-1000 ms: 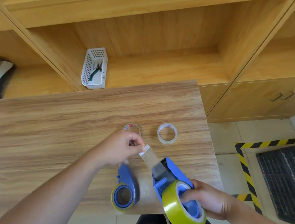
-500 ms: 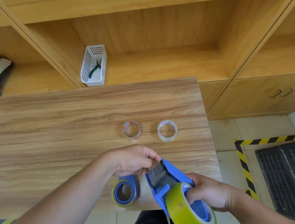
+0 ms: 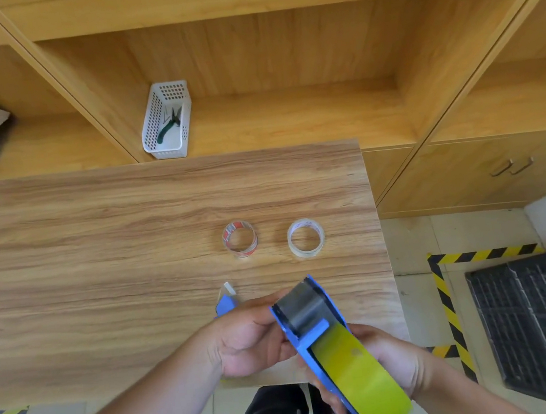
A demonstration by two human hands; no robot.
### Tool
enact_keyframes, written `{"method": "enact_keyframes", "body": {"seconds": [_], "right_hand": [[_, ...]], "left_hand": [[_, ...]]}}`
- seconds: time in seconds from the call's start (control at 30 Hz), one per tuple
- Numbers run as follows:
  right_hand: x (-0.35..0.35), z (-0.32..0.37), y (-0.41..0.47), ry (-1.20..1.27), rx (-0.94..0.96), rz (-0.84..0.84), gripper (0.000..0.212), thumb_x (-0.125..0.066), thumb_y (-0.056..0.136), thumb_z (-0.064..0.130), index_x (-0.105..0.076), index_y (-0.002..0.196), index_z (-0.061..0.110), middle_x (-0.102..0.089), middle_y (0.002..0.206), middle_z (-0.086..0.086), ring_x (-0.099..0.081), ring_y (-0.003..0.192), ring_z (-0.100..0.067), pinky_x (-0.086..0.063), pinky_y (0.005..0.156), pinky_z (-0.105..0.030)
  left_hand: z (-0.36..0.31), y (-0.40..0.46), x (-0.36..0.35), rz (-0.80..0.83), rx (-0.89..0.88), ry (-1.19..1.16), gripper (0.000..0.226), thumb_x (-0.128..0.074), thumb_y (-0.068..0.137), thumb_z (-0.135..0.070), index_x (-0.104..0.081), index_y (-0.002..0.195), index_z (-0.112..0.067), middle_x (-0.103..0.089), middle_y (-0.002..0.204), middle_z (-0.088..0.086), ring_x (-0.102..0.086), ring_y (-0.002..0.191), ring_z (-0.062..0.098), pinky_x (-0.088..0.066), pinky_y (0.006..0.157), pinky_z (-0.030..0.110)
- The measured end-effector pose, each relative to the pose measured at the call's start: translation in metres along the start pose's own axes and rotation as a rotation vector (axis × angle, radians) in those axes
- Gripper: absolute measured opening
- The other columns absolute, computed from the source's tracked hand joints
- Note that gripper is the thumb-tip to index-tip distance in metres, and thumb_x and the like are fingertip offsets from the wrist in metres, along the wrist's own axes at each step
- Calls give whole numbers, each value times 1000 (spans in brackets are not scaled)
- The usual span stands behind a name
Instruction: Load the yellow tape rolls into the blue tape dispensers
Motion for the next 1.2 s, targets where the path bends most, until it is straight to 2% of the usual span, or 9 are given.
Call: {"method": "enact_keyframes", "body": {"seconds": [0.1,0.2,0.37,0.53,0.67,0.77,0.87,1.03,1.2], "right_hand": [[-6,-1,4,75,0,30,39,-46,95,5,-47,125,-19,-60,95,-23,-65,74,-33,-55,72,-43],[-10,-2,6,117,32,66,34,-59,91,11,-55,119,-8,-57,98,-24,-64,75,-36,-54,72,-44],[11,-10,8,104,92,-107,39,-67,83,-1,-62,119,-13,-65,105,-30,-66,94,-42,-54,84,-47],[41,-24,10,32,88,-344,48,-70,76,-1,-65,124,-5,-68,121,-33,-67,111,-45,-52,101,-54],[66,-27,12,-136,101,-527,31,-66,92,1,-67,121,10,-78,112,-12,-71,109,-28,-53,100,-45],[92,-31,12,-275,76,-698,30,-71,91,10,-66,118,23,-79,103,3,-74,95,-13,-55,80,-27],[117,-42,16,-405,28,-823,35,-72,88,11,-63,120,23,-76,103,2,-71,95,-15,-53,76,-27],[139,-54,28,-696,-93,-930,30,-73,84,23,-61,111,19,-68,104,-5,-67,83,-19,-55,65,-32],[143,-55,38,-874,-169,-968,38,-65,90,25,-54,125,13,-50,114,-6,-59,84,-21,-52,68,-33]], "left_hand": [[-5,4,-11,-42,-137,-5,51,-86,78,-32,-64,116,-6,-40,123,32,-33,109,44,-31,93,51],[-3,4,0,-166,-173,-33,67,-89,72,-36,-65,122,2,-55,122,29,-53,106,38,-51,81,37],[19,5,11,-213,-80,-277,51,-59,84,-35,-73,119,0,-44,136,28,-34,121,36,-27,106,48],[49,14,32,-339,40,-363,56,-34,99,-34,-68,131,-3,-66,135,25,-53,136,41,-32,122,50],[71,2,79,-707,26,-203,44,-38,103,-27,-74,115,-5,-79,108,12,-73,92,29,-56,85,39],[81,-22,100,-909,-27,-101,26,-46,97,-12,-72,91,-11,-68,84,5,-59,70,19,-44,62,32],[87,-32,96,-894,-37,-45,27,-46,97,-4,-70,87,-10,-64,87,7,-60,79,21,-49,67,34],[107,-24,79,-751,53,9,28,-46,107,-12,-71,118,-16,-70,121,2,-67,114,23,-57,102,43],[117,-13,72,-694,99,2,32,-43,105,-9,-64,124,-25,-81,103,-8,-71,110,15,-52,108,41]]}}
Point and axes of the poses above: each hand's wrist, its own y-axis towards the middle knuckle, its own x-axis out of the back of the hand, z = x × y, the point moved 10 cm from there along y, towards the middle knuckle
